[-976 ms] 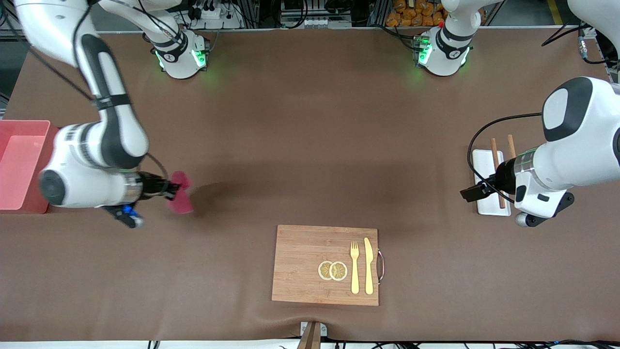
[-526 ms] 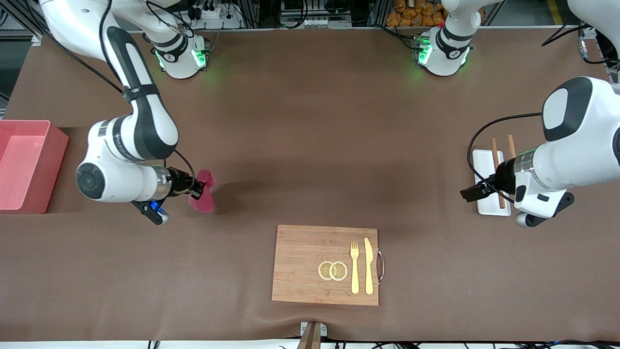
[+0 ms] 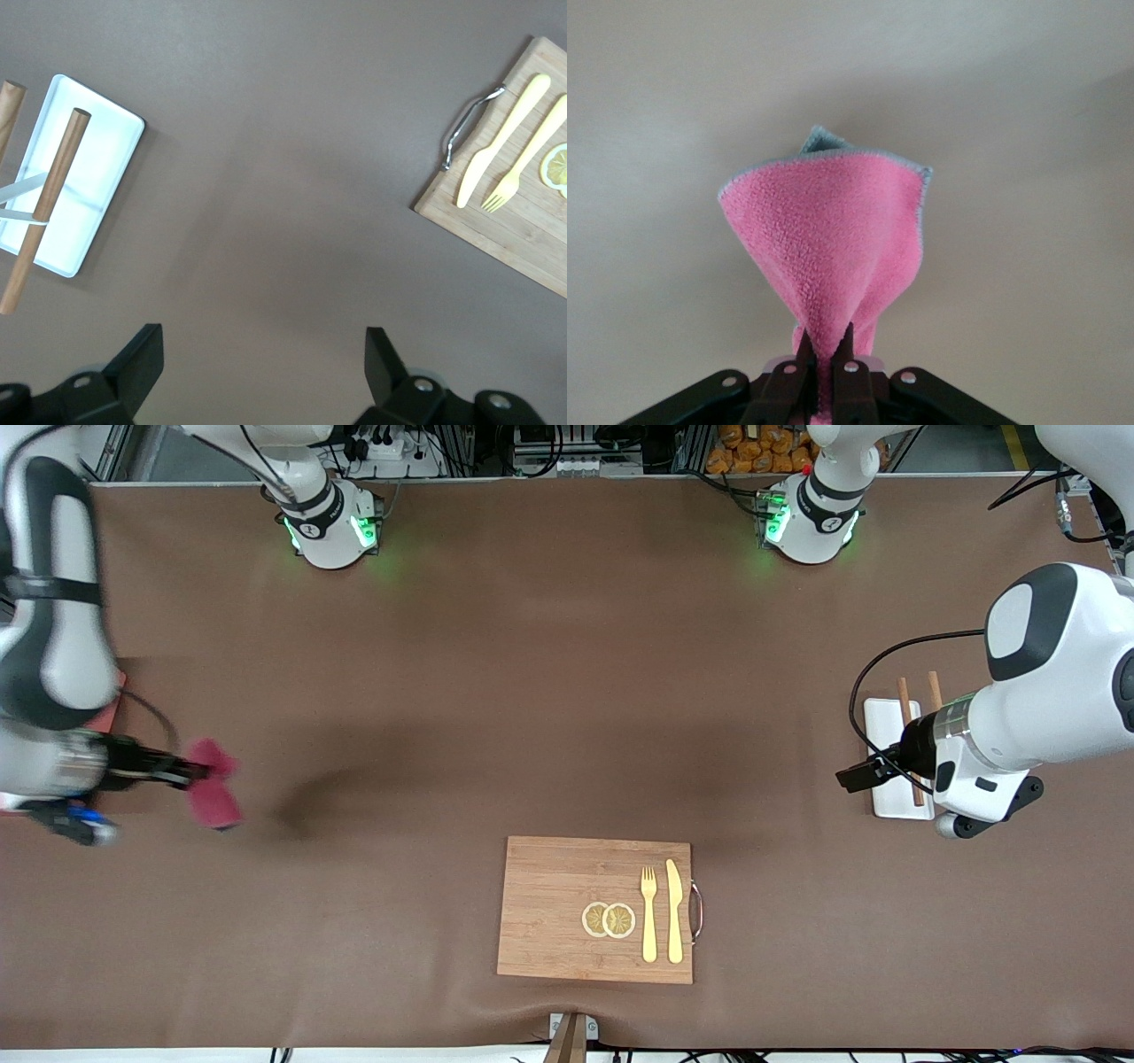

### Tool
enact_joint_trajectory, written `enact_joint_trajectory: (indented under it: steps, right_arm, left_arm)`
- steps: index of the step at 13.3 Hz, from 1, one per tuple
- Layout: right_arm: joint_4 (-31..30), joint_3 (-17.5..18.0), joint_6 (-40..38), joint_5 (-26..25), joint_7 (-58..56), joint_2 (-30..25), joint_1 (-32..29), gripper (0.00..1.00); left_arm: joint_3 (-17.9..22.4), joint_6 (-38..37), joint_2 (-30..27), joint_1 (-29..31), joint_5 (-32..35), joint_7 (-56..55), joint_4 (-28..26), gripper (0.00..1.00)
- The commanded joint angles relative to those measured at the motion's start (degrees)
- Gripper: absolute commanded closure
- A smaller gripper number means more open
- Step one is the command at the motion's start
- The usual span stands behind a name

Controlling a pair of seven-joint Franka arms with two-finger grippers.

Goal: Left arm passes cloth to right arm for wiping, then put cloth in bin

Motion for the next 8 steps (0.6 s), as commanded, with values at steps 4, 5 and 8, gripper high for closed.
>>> enact_joint_trajectory:
  steps: [4, 5, 8]
  right_arm:
    - [8.1, 1.2, -4.5, -7.4, -33.8, 0.5, -17.4, 1.00]
    - [8.9, 1.2, -4.1, -8.5, -38.5, 0.8, -20.1, 1.00]
    - [10.5, 1.2, 0.9, -8.6, -49.9, 3.3, -26.6, 1.00]
  left_arm:
    - [-1.8, -0.4, -1.3, -0.1, 0.9, -0.4, -0.2, 0.00]
    - [-2.4, -0.4, -1.3, 0.0, 0.9, -0.6, -0.2, 0.00]
    - [-2.6, -0.6, -2.3, 0.3, 1.0, 0.2, -0.2, 0.00]
